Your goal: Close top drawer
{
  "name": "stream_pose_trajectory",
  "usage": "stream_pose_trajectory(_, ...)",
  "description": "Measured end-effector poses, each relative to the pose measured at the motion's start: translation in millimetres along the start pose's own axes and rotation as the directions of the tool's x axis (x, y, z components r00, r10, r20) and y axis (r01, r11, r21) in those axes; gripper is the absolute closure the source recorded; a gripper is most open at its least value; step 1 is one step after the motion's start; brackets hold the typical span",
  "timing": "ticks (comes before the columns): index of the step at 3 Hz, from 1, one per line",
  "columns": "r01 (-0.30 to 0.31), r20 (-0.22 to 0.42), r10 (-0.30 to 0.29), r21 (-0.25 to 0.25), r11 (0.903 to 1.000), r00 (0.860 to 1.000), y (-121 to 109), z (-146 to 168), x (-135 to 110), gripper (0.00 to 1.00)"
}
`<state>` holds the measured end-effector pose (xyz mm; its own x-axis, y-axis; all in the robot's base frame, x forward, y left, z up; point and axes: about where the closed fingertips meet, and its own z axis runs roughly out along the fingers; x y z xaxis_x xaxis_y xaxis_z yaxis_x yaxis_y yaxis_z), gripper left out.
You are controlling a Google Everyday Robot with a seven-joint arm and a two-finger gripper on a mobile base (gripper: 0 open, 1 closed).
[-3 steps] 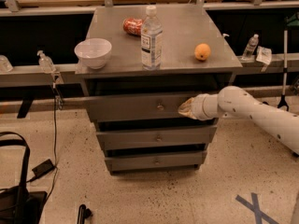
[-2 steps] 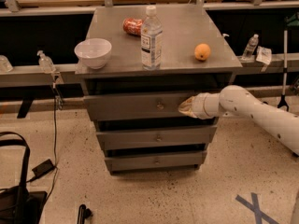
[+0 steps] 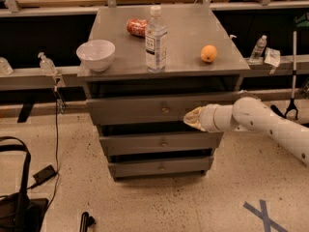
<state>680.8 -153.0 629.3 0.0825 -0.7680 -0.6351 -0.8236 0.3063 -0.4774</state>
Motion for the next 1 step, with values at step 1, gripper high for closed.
stream_pose_trajectory(1,-0.035,0.015,0.035,-0.029,0.9990,0.999,36.2,-25.3,-2.9,1.00)
